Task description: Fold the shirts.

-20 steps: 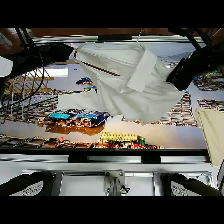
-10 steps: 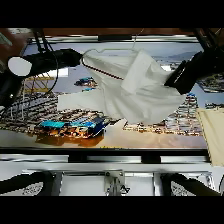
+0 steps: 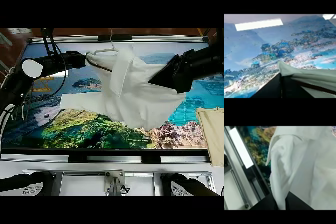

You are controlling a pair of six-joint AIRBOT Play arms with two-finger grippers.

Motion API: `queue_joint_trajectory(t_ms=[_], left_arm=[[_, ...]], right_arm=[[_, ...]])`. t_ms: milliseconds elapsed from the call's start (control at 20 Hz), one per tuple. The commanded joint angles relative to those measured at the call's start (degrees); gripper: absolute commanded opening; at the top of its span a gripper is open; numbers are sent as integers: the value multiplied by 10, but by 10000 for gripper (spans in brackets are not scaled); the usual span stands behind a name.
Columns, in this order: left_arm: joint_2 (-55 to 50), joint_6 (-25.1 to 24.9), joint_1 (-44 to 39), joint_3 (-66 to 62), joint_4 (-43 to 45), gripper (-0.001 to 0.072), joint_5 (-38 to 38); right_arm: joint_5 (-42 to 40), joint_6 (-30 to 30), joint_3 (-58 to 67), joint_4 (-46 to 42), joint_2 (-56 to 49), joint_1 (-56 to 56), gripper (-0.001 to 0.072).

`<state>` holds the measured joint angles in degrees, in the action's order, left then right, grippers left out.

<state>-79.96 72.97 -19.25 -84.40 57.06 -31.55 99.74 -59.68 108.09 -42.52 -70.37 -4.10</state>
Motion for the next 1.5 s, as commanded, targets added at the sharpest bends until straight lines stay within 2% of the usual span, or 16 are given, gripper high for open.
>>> queue_joint_trajectory(t_ms=[0, 150, 250, 400, 550, 750, 950, 1050, 1200, 1450], left_arm=[[0, -5, -15, -2, -1, 46, 13], [14, -2, -2, -6, 55, 45, 13], [27, -2, 23, -7, 82, 45, -20], [42, -3, 56, -7, 133, 45, -109], [54, -2, 61, -7, 203, 45, -163], [74, -1, 61, -7, 250, 45, -172], [94, 23, 60, -8, 236, 46, -171], [98, 23, 57, -8, 194, 45, -171], [92, 22, 34, -8, 189, 46, -170], [75, 22, 28, -8, 214, 46, -165]], right_arm=[[5, -48, 0, -17, 1, 0, 84], [60, -61, 0, -173, 1, 0, 83], [43, -60, 0, -213, 3, 7, 83], [16, -60, 0, -257, 3, 8, 83], [1, -57, 0, -287, 3, 8, 83], [2, -49, 0, -322, -3, 8, 83], [-2, -24, 0, -346, -15, 8, 83], [-20, -5, 0, -341, -22, 4, 83], [-50, 30, 0, -341, -27, -31, 83], [-33, 24, 0, -339, -23, -104, 89]])
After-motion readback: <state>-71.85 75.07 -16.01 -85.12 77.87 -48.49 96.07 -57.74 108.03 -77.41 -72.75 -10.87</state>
